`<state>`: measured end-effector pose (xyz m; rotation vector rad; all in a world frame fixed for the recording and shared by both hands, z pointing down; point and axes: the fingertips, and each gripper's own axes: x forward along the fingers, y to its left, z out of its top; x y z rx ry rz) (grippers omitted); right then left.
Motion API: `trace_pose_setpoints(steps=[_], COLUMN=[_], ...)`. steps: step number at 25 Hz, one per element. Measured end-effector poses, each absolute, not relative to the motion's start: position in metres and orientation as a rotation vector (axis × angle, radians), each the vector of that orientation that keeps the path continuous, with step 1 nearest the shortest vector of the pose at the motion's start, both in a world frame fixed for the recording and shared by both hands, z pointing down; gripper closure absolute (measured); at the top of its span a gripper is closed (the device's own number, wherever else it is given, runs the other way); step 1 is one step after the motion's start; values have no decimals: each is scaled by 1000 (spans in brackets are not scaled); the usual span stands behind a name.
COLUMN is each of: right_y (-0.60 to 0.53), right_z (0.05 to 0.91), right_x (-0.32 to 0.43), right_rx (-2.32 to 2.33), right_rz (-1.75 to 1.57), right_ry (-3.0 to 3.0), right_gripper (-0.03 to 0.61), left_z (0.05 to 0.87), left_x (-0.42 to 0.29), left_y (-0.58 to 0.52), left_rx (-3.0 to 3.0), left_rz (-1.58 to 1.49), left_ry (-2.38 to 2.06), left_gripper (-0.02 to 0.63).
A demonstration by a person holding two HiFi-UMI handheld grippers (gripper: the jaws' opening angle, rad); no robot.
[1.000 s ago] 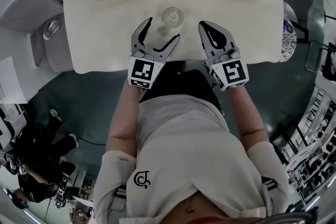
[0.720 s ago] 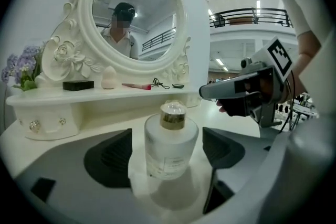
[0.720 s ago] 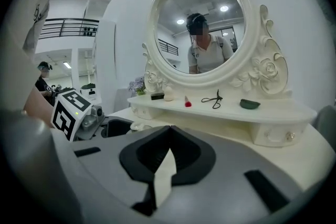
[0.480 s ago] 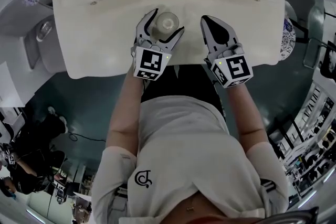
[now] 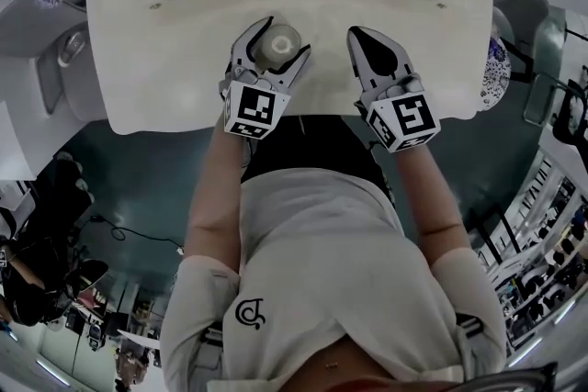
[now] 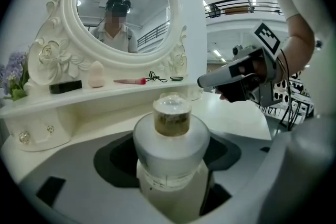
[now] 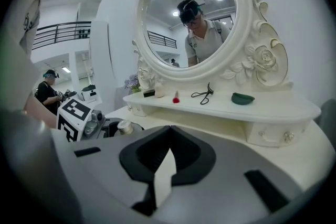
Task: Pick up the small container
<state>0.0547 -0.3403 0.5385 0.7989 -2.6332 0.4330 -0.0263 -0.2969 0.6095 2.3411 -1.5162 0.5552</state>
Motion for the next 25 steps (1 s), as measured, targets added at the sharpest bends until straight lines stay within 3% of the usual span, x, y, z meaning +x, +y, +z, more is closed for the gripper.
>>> trace_pose_setpoints(steps=[9, 25], right_y=[-338, -350], right_z=[523, 444], right_x=[62, 71], right_rx=[764, 832], right_rz=[404, 256], right_ry=[-2651, -2787], right_gripper=[571, 572], left_z=[596, 448], left_x=[-25, -28], left_y=[-293, -312], left_rx=[2292, 2370], left_rz=[546, 407], left_ry=[-1561, -1773], left_gripper=[264, 264])
